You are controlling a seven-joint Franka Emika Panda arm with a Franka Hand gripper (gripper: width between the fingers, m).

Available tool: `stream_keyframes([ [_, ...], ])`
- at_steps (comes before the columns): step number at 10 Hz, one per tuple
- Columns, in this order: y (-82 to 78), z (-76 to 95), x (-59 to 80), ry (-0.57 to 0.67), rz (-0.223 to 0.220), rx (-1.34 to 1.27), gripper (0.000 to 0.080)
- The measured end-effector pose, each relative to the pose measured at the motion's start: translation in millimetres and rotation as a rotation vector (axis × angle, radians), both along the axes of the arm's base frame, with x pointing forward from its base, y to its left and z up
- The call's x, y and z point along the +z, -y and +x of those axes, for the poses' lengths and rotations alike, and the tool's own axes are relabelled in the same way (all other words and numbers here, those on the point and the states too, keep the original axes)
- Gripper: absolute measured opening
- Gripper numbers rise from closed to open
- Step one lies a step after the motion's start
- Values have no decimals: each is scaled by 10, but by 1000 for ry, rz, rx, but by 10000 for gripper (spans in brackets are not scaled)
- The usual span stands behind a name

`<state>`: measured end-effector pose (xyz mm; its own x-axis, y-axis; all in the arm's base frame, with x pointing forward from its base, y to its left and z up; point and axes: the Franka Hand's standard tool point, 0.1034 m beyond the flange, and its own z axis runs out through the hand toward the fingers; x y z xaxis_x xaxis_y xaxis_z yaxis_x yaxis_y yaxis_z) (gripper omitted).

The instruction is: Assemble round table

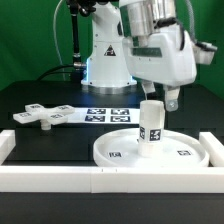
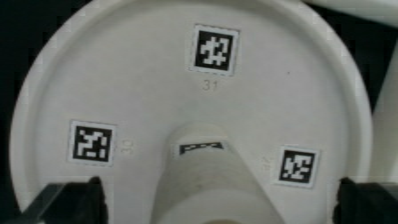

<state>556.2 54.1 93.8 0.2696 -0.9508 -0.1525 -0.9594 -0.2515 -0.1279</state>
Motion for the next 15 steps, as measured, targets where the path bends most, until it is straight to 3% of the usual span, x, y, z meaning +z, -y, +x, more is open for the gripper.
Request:
stream_keyframes([
  [3,-65,-134,174,27,1,170,649],
  [8,-68,-195,164,27,-4,223,649],
  [12,-143,-183,165,40,-62,705,649],
  [15,-129,-179,153,97,-81,961,649],
])
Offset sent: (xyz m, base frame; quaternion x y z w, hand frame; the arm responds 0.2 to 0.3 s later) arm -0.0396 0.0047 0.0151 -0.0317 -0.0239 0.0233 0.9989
